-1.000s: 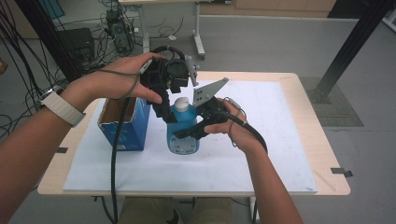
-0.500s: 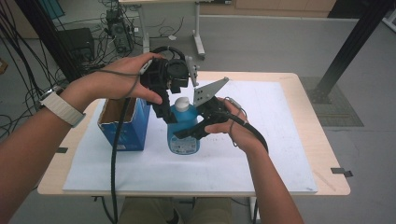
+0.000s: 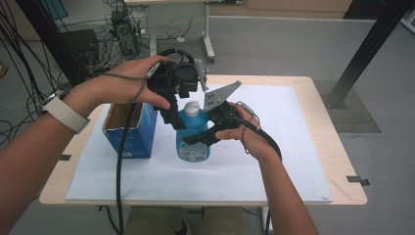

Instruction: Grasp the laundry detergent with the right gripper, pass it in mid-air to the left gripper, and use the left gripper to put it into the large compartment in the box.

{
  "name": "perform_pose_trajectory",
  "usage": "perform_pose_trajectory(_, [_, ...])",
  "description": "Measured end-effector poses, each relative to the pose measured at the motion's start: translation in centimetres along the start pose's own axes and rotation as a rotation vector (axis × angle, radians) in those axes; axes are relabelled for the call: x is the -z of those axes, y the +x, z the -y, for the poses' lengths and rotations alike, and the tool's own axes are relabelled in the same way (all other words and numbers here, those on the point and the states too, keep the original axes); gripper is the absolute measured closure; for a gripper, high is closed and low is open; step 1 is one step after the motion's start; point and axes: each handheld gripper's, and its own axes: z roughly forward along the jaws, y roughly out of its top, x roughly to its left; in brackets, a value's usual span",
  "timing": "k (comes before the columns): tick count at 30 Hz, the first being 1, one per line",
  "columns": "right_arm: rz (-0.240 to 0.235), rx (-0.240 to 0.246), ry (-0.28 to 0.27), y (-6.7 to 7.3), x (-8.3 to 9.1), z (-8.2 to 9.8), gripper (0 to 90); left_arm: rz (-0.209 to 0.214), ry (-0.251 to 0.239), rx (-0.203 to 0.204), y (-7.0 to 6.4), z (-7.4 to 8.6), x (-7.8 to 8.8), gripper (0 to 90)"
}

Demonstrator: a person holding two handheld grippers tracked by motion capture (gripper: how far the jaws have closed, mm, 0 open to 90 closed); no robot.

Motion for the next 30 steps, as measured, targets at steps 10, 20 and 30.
perform_pose_trajectory(10, [-0.002,-0.003,0.000,0.00,0.03,0.03,42.2,-0.001,0.002,0.002,0.01,0.00,-0.01,7.4])
perform_pose_trajectory(20, [0.001,-0.003,-0.005,0.00,0.18,-0.01,42.2,-0.003,0.003,0.005,0.00,-0.02,-0.01,7.4])
perform_pose_trajectory(30, [0.002,-0.004,-0.002,0.09,0.15,0.06,42.2,-0.007,0.008,0.008,-0.08,-0.04,0.01,7.5])
